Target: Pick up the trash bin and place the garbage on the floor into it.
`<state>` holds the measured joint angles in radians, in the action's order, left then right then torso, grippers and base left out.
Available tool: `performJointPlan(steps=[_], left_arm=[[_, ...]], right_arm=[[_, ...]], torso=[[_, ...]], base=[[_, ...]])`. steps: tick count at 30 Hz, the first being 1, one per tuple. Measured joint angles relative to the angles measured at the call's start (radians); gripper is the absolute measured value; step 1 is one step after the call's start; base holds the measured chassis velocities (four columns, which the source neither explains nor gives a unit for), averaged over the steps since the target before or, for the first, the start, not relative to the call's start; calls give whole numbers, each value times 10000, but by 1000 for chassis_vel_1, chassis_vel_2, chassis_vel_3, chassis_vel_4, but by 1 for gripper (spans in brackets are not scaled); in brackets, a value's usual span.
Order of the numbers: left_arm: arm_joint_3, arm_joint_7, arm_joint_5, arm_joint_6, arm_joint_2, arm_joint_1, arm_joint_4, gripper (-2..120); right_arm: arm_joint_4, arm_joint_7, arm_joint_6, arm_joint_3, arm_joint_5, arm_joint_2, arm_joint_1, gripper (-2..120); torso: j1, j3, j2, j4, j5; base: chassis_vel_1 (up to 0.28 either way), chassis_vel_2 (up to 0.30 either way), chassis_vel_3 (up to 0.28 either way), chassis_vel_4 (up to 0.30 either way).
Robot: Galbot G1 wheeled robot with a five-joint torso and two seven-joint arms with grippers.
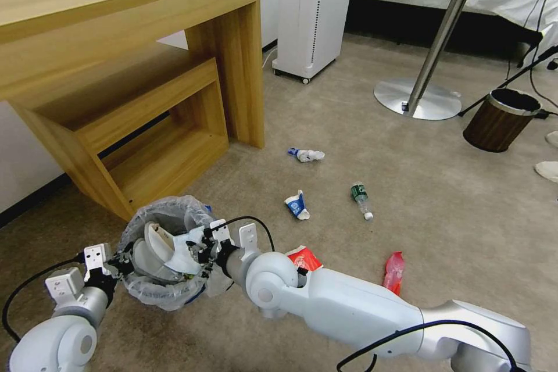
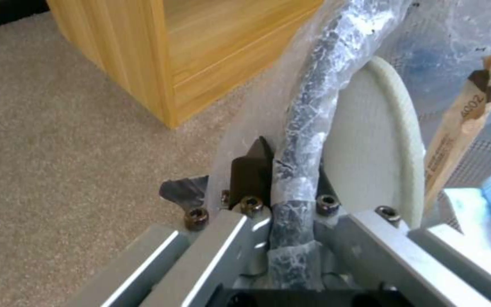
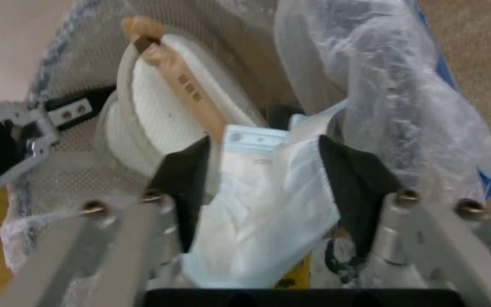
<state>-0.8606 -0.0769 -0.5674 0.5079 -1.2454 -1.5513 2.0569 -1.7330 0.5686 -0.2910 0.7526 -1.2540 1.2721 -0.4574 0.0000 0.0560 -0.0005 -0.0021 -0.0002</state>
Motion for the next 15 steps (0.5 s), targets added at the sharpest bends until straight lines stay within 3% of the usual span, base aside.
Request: performJointPlan(steps=[2, 4, 6, 9, 12, 15], left_arm=[[3, 18, 11, -20, -13, -7, -1, 0], [2, 27, 12, -23, -13, -9, -1, 0], [1, 20, 22, -45, -14, -29, -4, 0], [-7, 23, 23, -60, -11, -46, -9, 0], [-19, 24, 24, -70, 1, -44, -19, 0], [-7, 24, 28, -70, 29, -14, -55, 0]], right_arm=[[7, 35, -63, 33, 16, 40, 0, 64], [12, 47, -72, 43, 17, 49, 0, 65], [35, 82, -97, 66, 23, 79, 1, 81], [64, -130, 65, 84, 225, 93, 2, 89], [50, -979, 803, 0, 697, -13, -43, 96], [-113, -3334, 2647, -548, 1419, -365, -315, 100]], torso=[[0, 0, 0, 0, 0], [0, 0, 0, 0, 0], [0, 0, 0, 1, 0], [0, 0, 0, 1, 0], [0, 0, 0, 1, 0], [0, 0, 0, 1, 0]], base=[[0, 0, 0, 0], [0, 0, 0, 0], [0, 0, 0, 0], [0, 0, 0, 0], [0, 0, 0, 0], [0, 0, 0, 0]])
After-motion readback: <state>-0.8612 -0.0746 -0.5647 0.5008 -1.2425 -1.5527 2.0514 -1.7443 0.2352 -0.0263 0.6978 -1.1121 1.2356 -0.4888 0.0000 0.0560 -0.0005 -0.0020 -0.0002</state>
